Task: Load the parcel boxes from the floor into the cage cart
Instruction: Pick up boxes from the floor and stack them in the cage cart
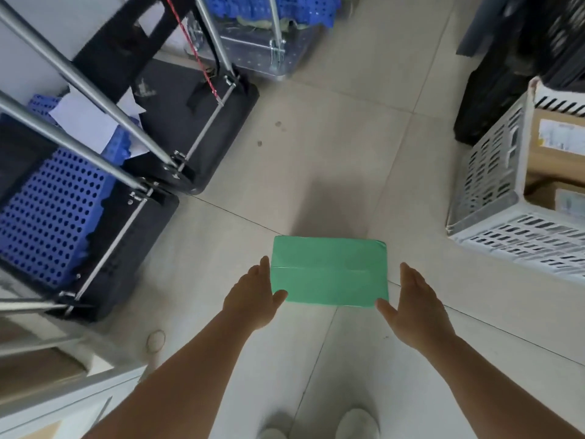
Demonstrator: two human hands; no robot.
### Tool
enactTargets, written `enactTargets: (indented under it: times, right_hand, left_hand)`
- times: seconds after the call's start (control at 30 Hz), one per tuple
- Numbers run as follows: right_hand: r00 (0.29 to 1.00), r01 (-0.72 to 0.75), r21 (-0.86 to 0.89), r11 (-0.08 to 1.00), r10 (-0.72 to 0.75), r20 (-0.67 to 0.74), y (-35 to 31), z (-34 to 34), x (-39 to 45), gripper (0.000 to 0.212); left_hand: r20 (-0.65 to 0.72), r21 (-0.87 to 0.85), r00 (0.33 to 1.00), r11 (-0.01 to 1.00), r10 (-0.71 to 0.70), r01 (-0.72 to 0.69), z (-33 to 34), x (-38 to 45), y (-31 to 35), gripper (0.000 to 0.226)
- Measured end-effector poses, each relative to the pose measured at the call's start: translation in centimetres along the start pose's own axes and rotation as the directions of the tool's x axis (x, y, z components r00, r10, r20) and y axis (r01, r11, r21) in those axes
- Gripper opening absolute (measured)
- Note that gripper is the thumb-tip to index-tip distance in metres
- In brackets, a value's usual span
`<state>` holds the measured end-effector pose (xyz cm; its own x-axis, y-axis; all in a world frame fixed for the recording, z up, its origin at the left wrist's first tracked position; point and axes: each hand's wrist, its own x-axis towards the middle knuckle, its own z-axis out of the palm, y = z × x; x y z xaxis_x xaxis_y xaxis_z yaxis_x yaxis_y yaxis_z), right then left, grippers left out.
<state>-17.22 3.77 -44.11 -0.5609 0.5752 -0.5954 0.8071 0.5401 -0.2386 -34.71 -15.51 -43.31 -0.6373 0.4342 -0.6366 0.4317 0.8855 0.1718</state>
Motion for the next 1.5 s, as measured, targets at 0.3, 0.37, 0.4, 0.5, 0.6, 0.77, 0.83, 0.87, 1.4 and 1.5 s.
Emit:
enactTargets:
  times: [0.3,0.37,0.4,0.5,0.6,0.77,0.83,0.87,1.4,1.5]
  right_hand:
    - [0.989,-0.149,0.233,0.961,0.139,0.058,1.3,7.2,6.8,0.087]
    - [0.987,-0.158,0.277,0.948,0.152,0.043,1.1,8.1,7.4,0.079]
    - [0.986,-0.163,0.297,0.941,0.161,0.030,1.0,8.5,7.6,0.078]
    - [0.983,-0.168,0.331,0.928,0.182,-0.013,0.7,9.2,8.0,0.081]
    - [0.980,-0.165,0.364,0.917,0.193,-0.042,0.6,9.4,7.8,0.086]
    - [0.976,-0.149,0.418,0.896,0.200,-0.082,0.0,7.5,5.3,0.087]
    - [0.974,-0.131,0.440,0.888,0.198,-0.110,-0.5,5.6,3.5,0.085]
    - [0.972,-0.116,0.452,0.884,0.194,-0.130,-0.9,4.5,2.6,0.083]
    - [0.923,0.183,0.546,0.818,0.049,-0.382,-11.7,-22.7,-18.2,0.105]
    - [0.891,0.246,0.538,0.806,0.030,-0.453,-13.8,-26.9,-22.0,0.101]
  left_hand:
    - [0.023,-0.249,0.997,0.965,-0.077,0.080,7.3,6.9,-1.7,0.067]
    - [0.019,-0.283,0.996,0.955,-0.090,0.092,7.9,7.3,-1.9,0.070]
    - [0.015,-0.296,0.996,0.951,-0.090,0.091,8.0,7.4,-2.0,0.071]
    - [-0.013,-0.345,0.997,0.936,-0.082,0.073,8.2,7.7,-2.1,0.072]
    - [-0.038,-0.393,0.997,0.918,-0.071,0.050,8.0,7.4,-2.1,0.065]
    - [-0.080,-0.471,0.994,0.882,-0.071,0.025,6.1,4.4,-1.9,0.062]
    - [-0.101,-0.490,0.993,0.872,-0.057,0.001,4.1,2.6,-1.5,0.063]
    - [-0.116,-0.501,0.992,0.865,-0.054,-0.011,2.9,1.6,-1.2,0.063]
    - [-0.431,-0.646,0.901,0.714,-0.048,-0.271,-24.1,-21.3,2.0,0.068]
    - [-0.495,-0.628,0.867,0.713,-0.055,-0.313,-28.4,-26.1,2.3,0.075]
